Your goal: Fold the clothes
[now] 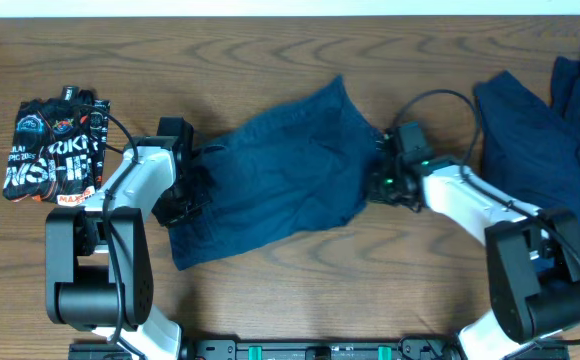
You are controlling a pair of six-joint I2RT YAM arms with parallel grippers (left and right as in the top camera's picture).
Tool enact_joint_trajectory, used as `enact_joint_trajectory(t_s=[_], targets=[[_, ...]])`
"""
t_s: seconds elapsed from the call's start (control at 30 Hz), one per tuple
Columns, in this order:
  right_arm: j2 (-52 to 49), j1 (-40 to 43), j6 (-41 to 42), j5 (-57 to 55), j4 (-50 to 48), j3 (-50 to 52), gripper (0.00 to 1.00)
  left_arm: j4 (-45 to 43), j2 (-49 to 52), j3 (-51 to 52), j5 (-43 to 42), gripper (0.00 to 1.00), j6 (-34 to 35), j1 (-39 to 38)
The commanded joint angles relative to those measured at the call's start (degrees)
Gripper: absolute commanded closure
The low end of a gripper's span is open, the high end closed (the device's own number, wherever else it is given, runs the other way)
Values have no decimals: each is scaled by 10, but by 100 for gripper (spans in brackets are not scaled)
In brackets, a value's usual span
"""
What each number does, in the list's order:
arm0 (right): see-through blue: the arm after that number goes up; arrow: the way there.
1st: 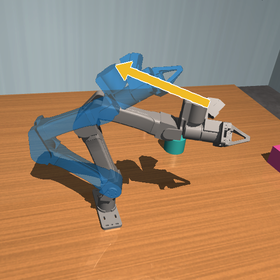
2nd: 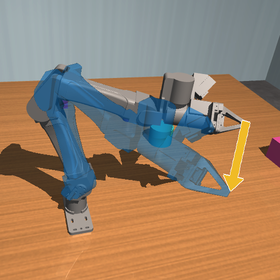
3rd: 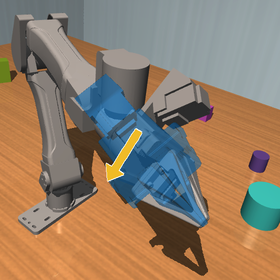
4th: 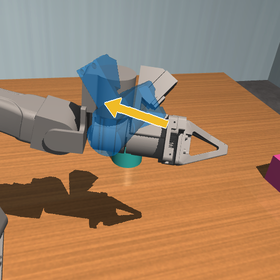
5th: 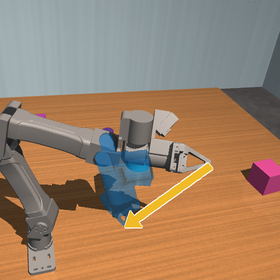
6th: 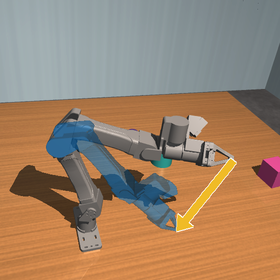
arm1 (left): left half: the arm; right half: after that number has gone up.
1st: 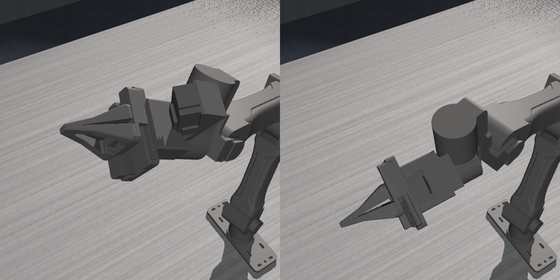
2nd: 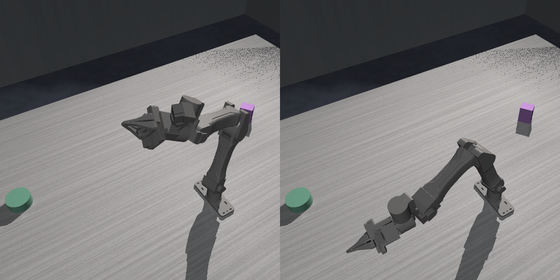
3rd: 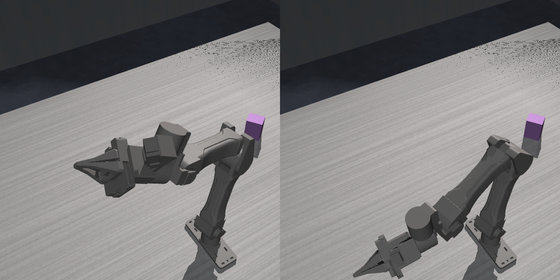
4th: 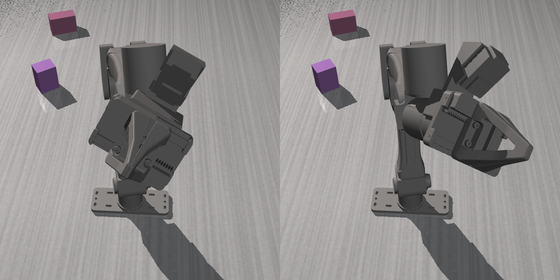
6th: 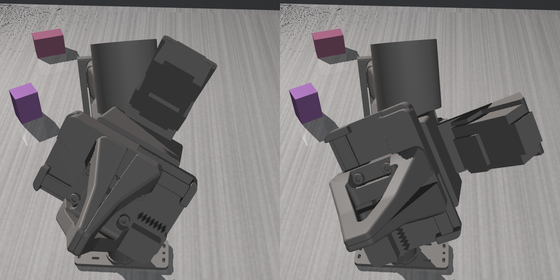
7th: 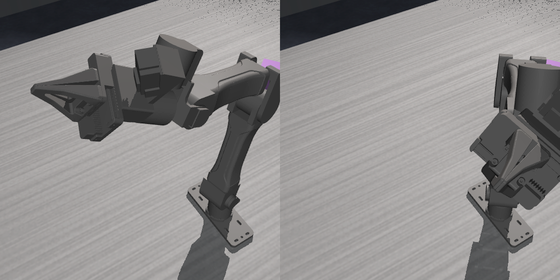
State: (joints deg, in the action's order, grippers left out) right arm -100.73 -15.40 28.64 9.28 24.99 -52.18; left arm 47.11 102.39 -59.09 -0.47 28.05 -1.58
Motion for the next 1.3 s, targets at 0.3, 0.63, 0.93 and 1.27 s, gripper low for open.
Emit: enact_joint_trajectory(t_s=[0.3, 0.63, 0.93, 1.27], targets=[[59, 137, 29, -137, 42, -7, 99, -33, 11, 41, 46, 94, -3, 4], [56, 95, -103, 118, 74, 0, 71, -35, 11, 41, 46, 94, -3, 4], [15, 40, -110, 119, 1, 20, 65, -35, 11, 41, 46, 94, -3, 4], [-26, 26, -94, 78, -82, 20, 65, -35, 11, 41, 46, 94, -3, 4]])
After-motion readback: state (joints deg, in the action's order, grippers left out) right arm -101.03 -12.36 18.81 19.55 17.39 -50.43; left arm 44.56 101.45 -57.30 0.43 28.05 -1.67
